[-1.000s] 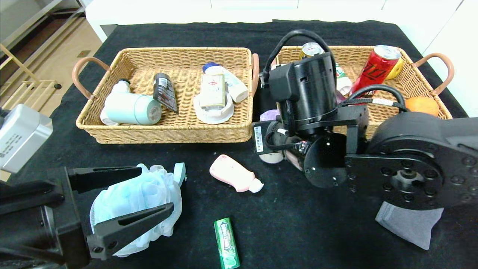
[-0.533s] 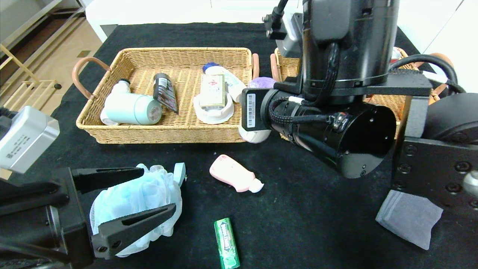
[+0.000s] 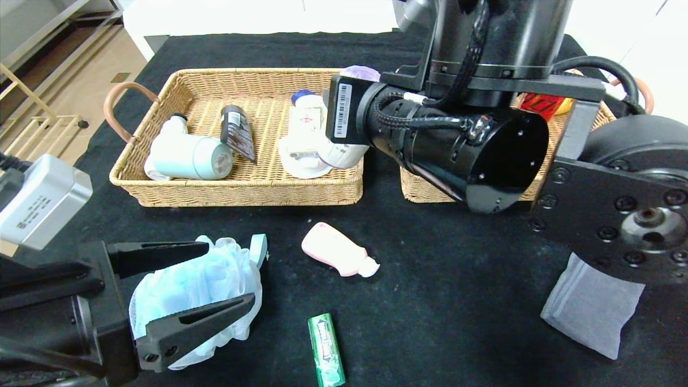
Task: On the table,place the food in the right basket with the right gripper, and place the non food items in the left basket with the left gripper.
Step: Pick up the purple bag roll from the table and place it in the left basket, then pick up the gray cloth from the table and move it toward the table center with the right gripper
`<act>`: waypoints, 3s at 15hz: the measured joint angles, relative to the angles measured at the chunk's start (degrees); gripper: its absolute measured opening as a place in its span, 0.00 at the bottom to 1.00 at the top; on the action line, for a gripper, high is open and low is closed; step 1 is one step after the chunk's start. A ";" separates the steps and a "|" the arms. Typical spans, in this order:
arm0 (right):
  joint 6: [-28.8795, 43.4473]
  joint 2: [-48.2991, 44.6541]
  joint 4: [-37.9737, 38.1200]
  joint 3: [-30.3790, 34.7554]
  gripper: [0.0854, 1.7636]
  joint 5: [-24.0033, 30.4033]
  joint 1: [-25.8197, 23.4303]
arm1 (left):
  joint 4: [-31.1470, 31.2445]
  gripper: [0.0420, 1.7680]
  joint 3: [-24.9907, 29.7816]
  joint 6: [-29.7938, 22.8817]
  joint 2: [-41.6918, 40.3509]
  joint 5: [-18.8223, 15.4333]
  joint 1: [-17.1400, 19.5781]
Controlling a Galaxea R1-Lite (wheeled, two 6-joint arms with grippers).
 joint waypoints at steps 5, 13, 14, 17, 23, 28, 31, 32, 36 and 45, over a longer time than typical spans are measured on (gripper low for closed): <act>-2.88 5.22 -0.06 -6.56 0.52 0.00 -0.02 | -0.06 0.97 -0.20 0.01 -0.50 -0.02 0.15; -10.33 9.95 -3.75 -8.17 0.52 0.37 -0.44 | -0.09 0.97 -0.30 0.00 -0.34 0.06 0.74; -10.36 10.20 -3.83 -8.25 0.52 0.69 -0.63 | -0.73 0.97 -0.30 -0.05 -0.34 0.06 0.83; -10.44 11.25 -3.94 -9.09 0.52 0.83 -0.94 | -2.95 0.97 0.26 -0.32 -0.22 0.06 0.89; -11.15 12.51 -3.89 -10.31 0.67 0.61 -1.27 | -2.96 0.97 0.37 -0.35 -0.09 0.06 1.11; -11.87 12.52 -3.96 -10.12 0.81 0.56 -1.33 | -2.96 0.97 0.39 -0.33 -0.09 0.06 1.13; -12.01 12.40 -3.94 -9.92 0.86 0.44 -1.30 | -2.96 0.97 0.46 -0.27 -0.09 0.06 1.13; -12.01 12.18 -3.94 -9.79 0.87 0.37 -1.24 | -2.96 0.97 0.48 -0.27 -0.09 0.01 1.11; -12.07 9.95 -3.69 -8.36 0.91 -2.28 -0.11 | -2.96 0.97 0.50 -0.27 -0.09 0.00 1.13; -10.36 -5.23 -2.69 13.14 0.95 -8.87 -0.77 | -2.88 0.97 0.50 -0.18 -0.22 -0.02 1.19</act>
